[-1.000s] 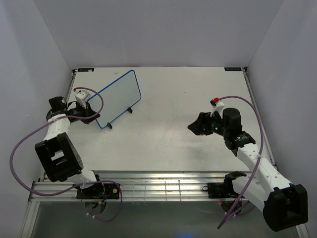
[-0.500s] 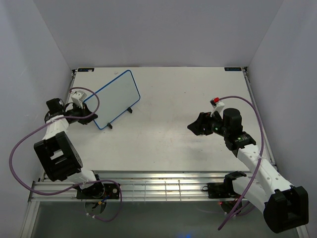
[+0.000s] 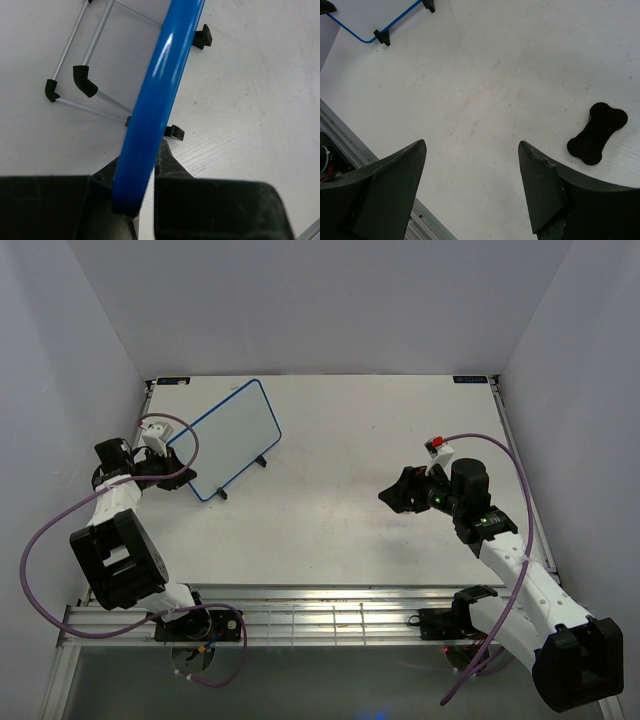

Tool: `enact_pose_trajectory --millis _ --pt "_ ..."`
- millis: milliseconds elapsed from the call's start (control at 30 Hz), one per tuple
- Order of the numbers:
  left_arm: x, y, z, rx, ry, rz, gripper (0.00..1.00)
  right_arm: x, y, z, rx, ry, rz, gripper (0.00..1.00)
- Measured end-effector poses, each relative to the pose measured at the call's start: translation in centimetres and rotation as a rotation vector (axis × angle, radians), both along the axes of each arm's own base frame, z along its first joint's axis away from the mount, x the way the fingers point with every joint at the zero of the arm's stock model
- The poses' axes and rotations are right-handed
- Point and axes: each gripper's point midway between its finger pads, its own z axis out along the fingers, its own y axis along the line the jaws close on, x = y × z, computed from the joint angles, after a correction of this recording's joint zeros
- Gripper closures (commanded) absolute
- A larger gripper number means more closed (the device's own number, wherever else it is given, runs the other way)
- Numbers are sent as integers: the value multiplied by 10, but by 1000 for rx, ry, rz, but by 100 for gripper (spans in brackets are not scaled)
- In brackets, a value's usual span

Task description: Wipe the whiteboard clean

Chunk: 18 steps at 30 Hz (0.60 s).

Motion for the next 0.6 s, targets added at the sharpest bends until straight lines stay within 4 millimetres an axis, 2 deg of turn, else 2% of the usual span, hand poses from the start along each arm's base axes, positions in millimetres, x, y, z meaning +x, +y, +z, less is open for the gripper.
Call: enact_pose_trajectory --millis 100,167,200,333,433,600 --pt "1 0 0 -2 5 10 100 0 0 0 2 0 3 20" --pt "1 1 0 -5 7 14 91 -1 1 1 5 1 9 20" --pt "1 0 0 -7 8 16 81 -2 2 1 7 2 13 20" --pt "2 6 -2 8 24 52 67 -3 4 1 14 5 25 20" --pt "4 14 -5 25 47 99 63 -4 4 1 14 5 26 20" --pt "5 20 -8 28 72 146 61 -4 4 2 15 3 26 20"
